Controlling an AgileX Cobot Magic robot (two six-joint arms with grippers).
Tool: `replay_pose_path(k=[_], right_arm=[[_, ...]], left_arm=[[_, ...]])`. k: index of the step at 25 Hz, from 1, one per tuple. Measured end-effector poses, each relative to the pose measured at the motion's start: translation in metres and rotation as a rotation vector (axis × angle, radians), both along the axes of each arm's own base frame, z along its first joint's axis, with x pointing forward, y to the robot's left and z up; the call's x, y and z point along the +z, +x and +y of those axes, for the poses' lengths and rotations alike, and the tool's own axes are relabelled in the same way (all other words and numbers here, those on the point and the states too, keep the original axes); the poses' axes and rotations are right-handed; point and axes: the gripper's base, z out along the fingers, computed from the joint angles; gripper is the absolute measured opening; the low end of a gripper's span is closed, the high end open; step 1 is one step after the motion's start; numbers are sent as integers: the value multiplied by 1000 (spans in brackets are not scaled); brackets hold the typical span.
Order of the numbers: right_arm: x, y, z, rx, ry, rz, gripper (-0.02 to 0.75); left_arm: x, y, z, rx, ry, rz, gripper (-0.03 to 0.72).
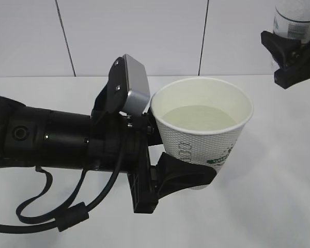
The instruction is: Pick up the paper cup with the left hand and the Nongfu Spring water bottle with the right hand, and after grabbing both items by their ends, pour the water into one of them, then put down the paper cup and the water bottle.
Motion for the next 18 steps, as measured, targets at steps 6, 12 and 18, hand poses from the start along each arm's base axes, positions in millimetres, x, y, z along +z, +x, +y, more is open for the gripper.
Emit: replay_pose_path(k=[6, 12, 18], right_arm=[[-14, -6, -6, -59, 73, 59, 493], [-24, -11, -10, -103, 152, 105, 493], [-31, -15, -14, -143, 197, 134, 493]], left_arm=[[0, 0, 0, 0, 0, 0, 508], [0, 0, 0, 0, 0, 0, 508], [0, 0, 0, 0, 0, 0, 508]])
